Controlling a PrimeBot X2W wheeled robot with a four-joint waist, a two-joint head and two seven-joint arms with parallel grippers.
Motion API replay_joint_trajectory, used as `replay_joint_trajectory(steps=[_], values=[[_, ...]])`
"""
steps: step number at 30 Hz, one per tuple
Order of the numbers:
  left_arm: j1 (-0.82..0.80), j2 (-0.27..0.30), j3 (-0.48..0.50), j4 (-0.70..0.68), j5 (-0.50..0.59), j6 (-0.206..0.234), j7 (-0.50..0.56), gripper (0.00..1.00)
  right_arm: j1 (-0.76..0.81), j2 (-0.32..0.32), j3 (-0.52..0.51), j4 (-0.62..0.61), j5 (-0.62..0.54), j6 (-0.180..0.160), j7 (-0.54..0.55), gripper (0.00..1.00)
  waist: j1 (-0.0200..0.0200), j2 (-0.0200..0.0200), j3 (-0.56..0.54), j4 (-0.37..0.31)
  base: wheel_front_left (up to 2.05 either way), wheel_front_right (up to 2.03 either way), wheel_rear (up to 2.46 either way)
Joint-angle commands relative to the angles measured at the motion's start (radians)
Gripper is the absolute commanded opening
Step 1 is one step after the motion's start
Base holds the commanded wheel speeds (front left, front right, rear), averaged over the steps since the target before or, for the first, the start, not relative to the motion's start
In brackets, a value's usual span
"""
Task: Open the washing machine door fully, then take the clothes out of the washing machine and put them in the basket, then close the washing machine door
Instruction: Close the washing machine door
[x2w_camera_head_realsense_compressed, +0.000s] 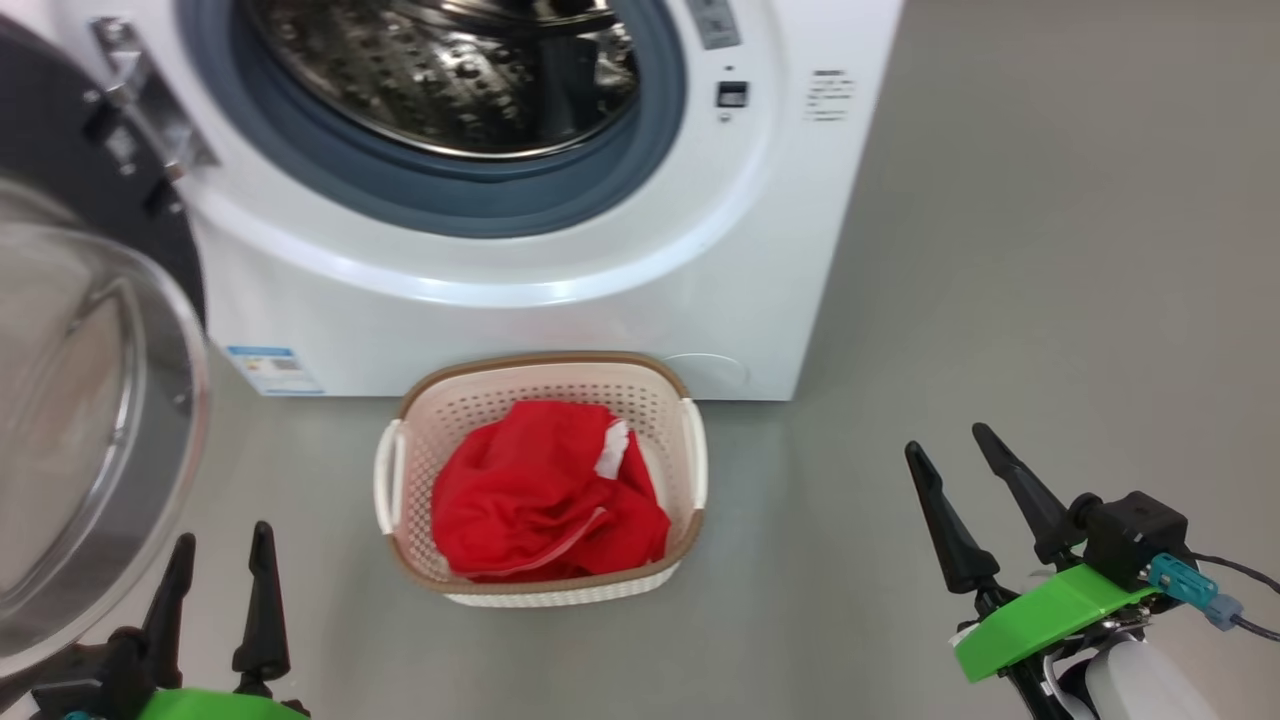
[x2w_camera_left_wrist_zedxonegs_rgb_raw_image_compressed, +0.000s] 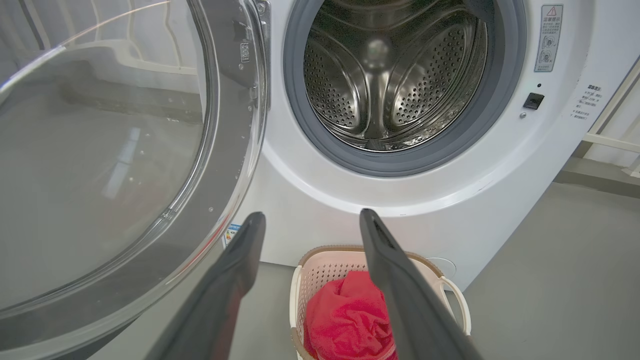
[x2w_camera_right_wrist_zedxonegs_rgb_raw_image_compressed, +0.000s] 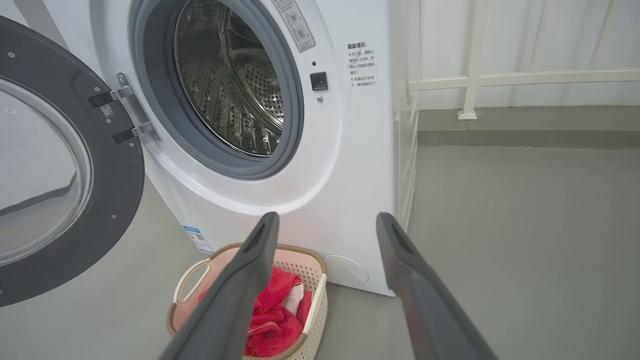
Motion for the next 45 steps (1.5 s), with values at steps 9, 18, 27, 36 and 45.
replay_joint_trajectory(steps=[9,18,27,36,45], values=[[-0.017,-0.002,0.038,-0.012,-0.001,-0.003,-0.009,1.0,-0.04,-0.028,0.058,-0.001,0.01,0.002,-0.005,1.0,0.0,0.0,-0.024,0.136,0.0,0.0,0.0],[0.0,-0.019,0.042,-0.011,0.015,-0.003,-0.009,1.0,-0.05,-0.046,0.091,0.016,0.024,0.002,-0.005,1.0,0.0,0.0,-0.044,0.235,0.0,0.0,0.0],[0.015,-0.031,0.06,-0.008,0.025,-0.003,-0.009,1.0,-0.061,-0.053,0.135,0.034,0.039,0.002,-0.005,1.0,0.0,0.0,-0.057,0.318,0.0,0.0,0.0],[0.028,-0.04,0.068,-0.012,0.026,-0.003,-0.009,1.0,-0.08,-0.063,0.164,0.045,0.051,0.002,-0.005,1.0,0.0,0.0,-0.063,0.388,0.0,0.0,0.0],[0.034,-0.043,0.073,-0.015,0.03,-0.002,-0.009,1.0,-0.089,-0.065,0.175,0.049,0.056,0.002,-0.005,1.0,0.0,0.0,-0.071,0.436,0.0,0.0,0.0]])
